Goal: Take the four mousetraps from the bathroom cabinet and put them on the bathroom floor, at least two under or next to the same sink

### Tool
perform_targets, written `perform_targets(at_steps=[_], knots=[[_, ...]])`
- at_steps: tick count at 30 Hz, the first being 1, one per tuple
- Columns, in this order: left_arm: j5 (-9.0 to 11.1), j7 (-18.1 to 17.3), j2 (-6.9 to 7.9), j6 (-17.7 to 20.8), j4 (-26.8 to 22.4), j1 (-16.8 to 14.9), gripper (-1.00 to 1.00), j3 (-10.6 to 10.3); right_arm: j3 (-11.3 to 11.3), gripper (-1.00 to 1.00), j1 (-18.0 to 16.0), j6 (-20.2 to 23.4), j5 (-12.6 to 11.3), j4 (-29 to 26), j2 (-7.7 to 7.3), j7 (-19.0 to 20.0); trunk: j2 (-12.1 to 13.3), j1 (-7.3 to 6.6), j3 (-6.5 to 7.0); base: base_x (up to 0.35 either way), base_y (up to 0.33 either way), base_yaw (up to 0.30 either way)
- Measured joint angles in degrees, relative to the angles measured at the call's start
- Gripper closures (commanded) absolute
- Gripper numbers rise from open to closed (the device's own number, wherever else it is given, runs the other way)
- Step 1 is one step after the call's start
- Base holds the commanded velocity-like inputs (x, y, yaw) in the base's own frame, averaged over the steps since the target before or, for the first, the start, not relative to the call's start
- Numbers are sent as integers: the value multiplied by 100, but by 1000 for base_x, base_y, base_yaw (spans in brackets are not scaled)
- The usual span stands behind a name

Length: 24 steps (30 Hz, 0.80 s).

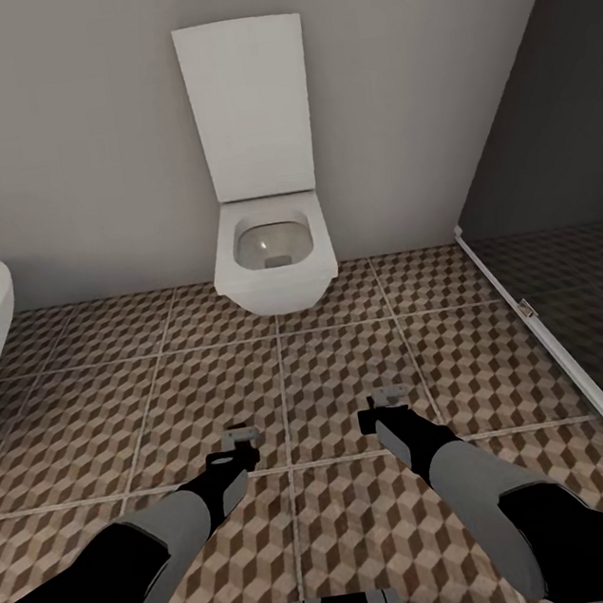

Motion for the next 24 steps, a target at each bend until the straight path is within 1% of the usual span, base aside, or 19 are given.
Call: perform_targets(at_steps=[11,24], knots=[[1,-40,9,3,10,0,100,-2,0,100,1,-1,2,0,0,0,0,0,0,0,0,0],[1,-41,10,3,11,0,100,-1,0,100,1,-1,1,0,0,-1,-17,34,-288,0,0,0]])
